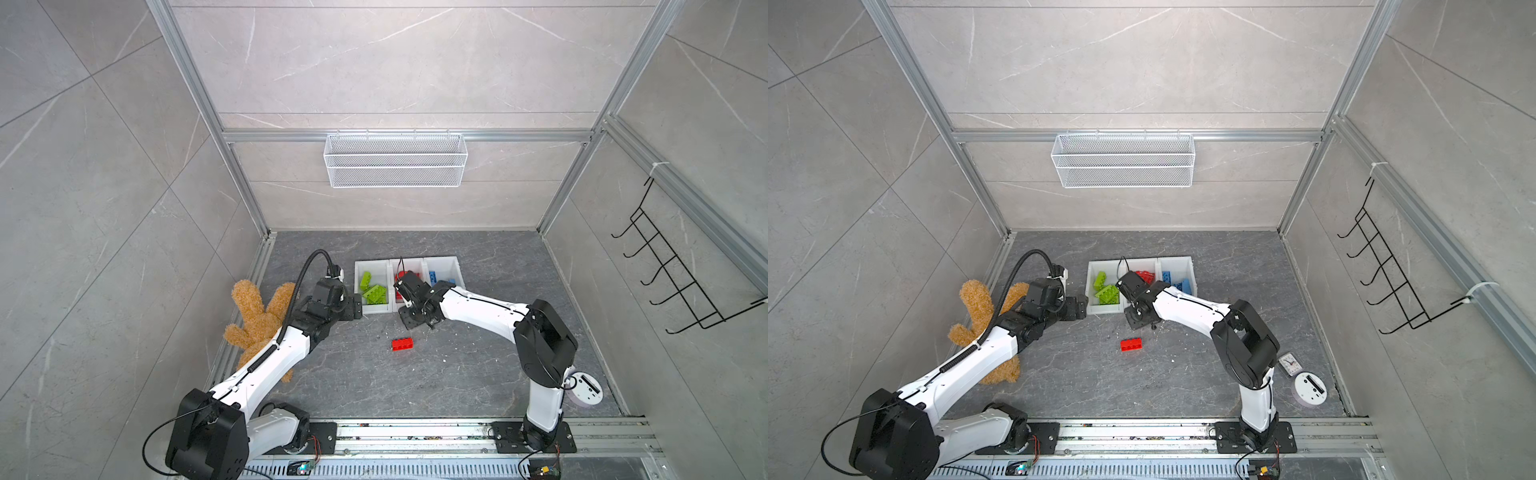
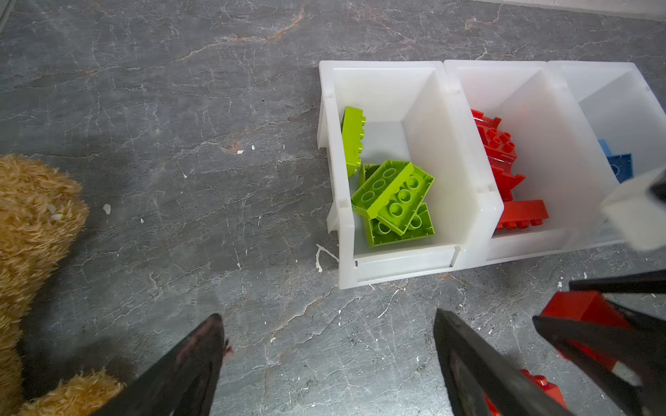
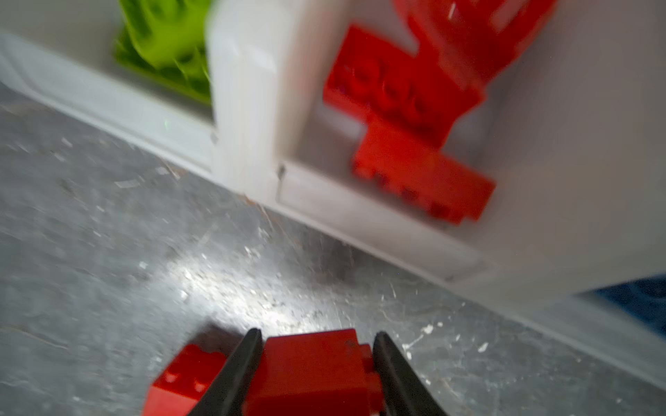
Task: Sort the legos into containers by color
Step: Pick up the lego from the center of the table, then place the lego in the container.
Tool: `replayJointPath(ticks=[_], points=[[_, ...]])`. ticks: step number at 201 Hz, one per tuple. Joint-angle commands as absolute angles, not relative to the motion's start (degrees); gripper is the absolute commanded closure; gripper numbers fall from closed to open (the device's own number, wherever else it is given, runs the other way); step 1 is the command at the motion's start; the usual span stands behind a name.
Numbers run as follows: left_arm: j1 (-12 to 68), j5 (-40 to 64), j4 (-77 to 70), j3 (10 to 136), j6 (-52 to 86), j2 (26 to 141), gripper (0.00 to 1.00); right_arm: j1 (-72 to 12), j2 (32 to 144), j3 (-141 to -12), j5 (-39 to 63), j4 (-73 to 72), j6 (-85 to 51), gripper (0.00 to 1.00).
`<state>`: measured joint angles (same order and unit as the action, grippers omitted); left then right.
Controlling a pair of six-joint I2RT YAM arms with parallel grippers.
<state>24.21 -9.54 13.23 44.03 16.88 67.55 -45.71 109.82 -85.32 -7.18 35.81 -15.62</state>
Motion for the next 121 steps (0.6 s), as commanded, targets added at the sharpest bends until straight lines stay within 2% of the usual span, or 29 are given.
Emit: replayJointPath(ticks=[1, 38, 66, 87, 107, 121], points=[[23.89, -10.72, 11.99, 43.94, 17.52, 66.46, 0.07, -44.34, 112.9, -93.37, -8.39, 38.31, -12.34, 0.59], [23.26, -12.3, 11.52, 42.67, 17.72, 64.63, 0.07, -39.93, 120.27, -103.97, -6.74, 39.68, -10.55, 0.57], [23.18, -12.0, 11.33, 42.44, 17.62, 64.07, 0.07, -37.95, 125.4, -110.7, -4.95, 41.38, -9.77, 0.51], [23.18, -11.71, 11.71, 42.67, 17.66, 64.16, 0.07, -37.11, 128.49, -116.26, -5.89, 44.03, -8.93, 0.37], [23.09, -11.43, 11.62, 42.63, 17.88, 63.94, 0.06, -37.0, 128.82, -121.47, -5.9, 48.17, -7.59, 0.33], [23.12, -11.64, 11.77, 42.66, 17.86, 63.9, 0.06, -37.43, 125.21, -119.07, -5.74, 48.04, -6.52, 0.33]])
